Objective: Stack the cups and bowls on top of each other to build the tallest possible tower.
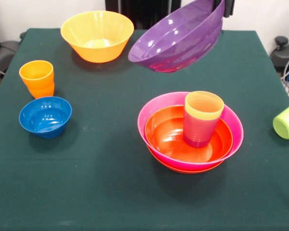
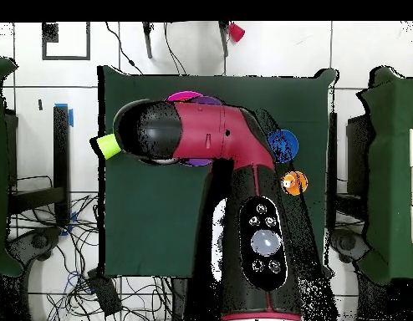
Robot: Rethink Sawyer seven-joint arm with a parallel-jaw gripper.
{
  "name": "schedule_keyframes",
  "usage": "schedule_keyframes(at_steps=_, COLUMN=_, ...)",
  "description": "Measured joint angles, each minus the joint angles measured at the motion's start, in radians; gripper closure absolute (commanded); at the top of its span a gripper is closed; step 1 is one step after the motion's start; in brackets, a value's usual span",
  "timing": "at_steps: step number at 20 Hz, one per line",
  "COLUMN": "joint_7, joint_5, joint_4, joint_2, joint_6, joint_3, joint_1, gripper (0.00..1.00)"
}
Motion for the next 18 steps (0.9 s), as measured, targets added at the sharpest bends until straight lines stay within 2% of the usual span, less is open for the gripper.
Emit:
schedule_keyframes(at_steps=10, joint_7=0.000, joint_5=0.000, joint_4=-0.024, joint_2=0.026, joint_6=0.000, joint_3=0.000, joint_1=0.013, gripper=1.00)
schedule_keyframes(at_steps=18, joint_7=0.000, joint_5=-0.003, joint_4=-0.082, joint_2=0.054, joint_6=0.038, joint_3=0.000, joint_1=0.024, gripper=1.00)
